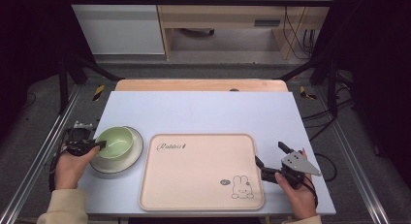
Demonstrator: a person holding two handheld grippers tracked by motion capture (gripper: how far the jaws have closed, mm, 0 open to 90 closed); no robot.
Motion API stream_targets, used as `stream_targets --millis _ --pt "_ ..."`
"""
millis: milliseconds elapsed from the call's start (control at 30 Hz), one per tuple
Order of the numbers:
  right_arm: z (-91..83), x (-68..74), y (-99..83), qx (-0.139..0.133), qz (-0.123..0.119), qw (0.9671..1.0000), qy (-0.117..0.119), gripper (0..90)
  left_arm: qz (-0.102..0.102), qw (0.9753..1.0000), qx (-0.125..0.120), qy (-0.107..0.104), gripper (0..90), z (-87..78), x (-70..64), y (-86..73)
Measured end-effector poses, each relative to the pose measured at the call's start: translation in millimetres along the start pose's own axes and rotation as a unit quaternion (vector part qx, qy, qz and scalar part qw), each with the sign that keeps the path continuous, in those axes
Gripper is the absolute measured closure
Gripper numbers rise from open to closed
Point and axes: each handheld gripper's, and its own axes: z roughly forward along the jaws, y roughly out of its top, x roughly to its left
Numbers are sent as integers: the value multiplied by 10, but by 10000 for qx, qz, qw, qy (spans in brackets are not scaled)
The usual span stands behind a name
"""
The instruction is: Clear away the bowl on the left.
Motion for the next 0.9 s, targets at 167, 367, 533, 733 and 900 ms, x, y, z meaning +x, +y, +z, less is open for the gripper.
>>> stream_targets --millis 167,367,533,733,900 --pt "5 -1 1 -9 1 10000 40 59 55 9999 120 -34 742 49 -29 7" --pt "7 -24 -12 7 0 10000 34 59 30 9999 94 -98 780 57 -14 25" --pt "11 -21 -13 42 -13 10000 21 59 -75 9997 -61 -207 804 47 16 9" --pt "-1 -19 -17 80 -20 10000 -54 59 -241 9982 -394 -379 835 0 67 2" --pt "-6 -5 -10 70 -54 9999 -77 59 -262 9980 -460 -354 837 -47 49 2"
